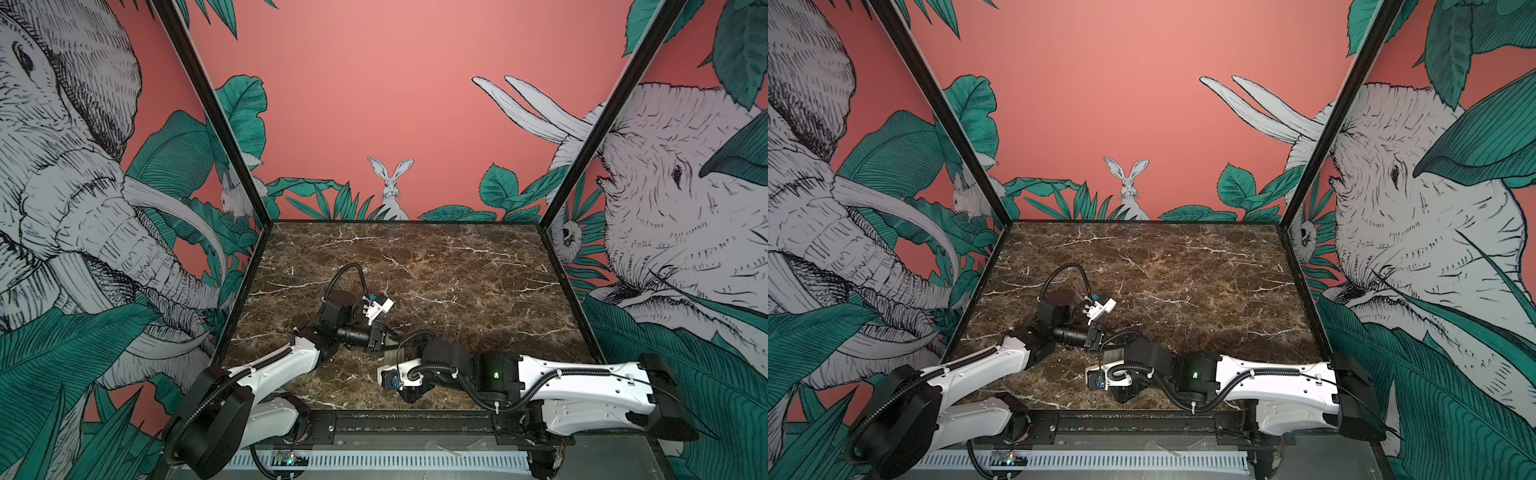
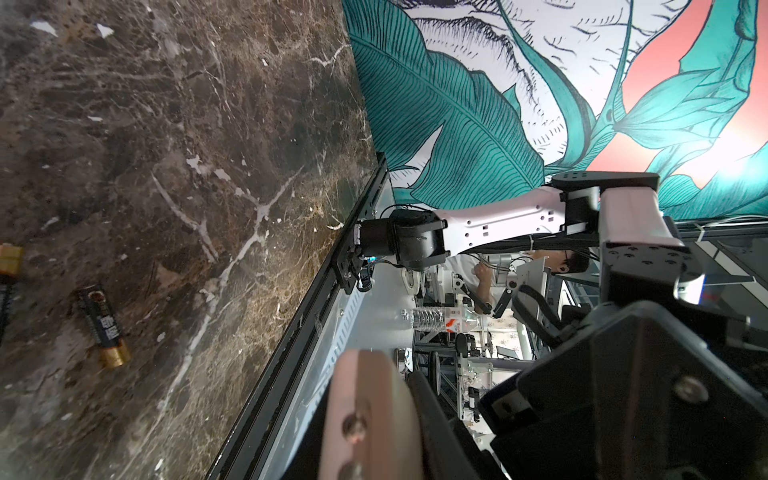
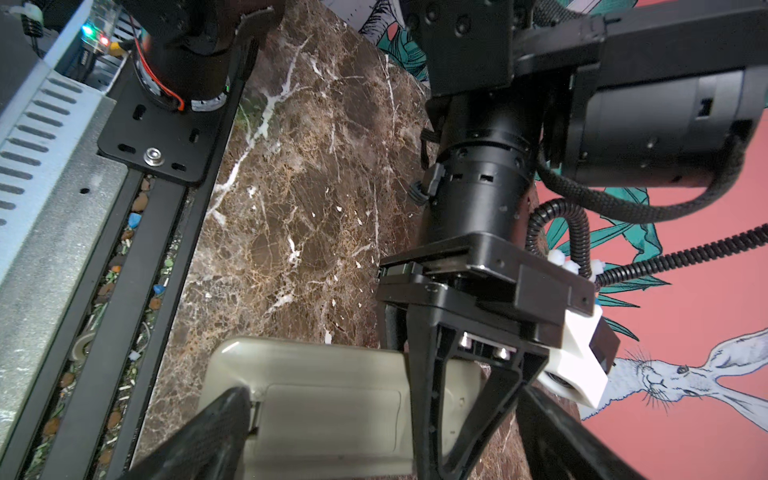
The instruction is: Load the batteries into the remote control
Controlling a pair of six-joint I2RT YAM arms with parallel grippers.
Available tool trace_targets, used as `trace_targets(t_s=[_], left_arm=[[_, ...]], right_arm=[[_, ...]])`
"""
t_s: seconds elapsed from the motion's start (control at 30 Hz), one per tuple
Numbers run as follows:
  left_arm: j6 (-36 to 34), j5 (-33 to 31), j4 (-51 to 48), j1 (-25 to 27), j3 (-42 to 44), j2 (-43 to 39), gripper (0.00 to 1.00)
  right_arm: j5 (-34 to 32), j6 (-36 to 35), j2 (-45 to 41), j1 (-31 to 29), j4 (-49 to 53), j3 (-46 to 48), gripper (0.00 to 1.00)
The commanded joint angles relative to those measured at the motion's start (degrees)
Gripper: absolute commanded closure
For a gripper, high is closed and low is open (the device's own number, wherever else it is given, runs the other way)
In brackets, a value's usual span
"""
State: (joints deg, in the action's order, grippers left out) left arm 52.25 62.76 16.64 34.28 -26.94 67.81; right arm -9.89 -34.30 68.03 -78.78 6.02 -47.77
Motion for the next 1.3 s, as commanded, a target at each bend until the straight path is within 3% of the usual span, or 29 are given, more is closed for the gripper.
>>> trace_targets(t_s=[0.0,0.63,1.27], left_arm=[[2.76,3.07,3.57,0.36,0.12,-1.46,1.00],[4.17,3.15,5.61,0.36,0.82,-2.00,1.00],[4.42,2.81,6.03,0.35,0.92,-1.70,1.00]], right_arm=[[-4.03,-3.72,-0.47,0.24,-4.98,2.31,0.01],[-9.68,-11.02,-2.84,-0.62,-15.13,8.09,0.01],[-13.69,-13.42,-5.77,-1.17,-20.59,10.61,0.01]])
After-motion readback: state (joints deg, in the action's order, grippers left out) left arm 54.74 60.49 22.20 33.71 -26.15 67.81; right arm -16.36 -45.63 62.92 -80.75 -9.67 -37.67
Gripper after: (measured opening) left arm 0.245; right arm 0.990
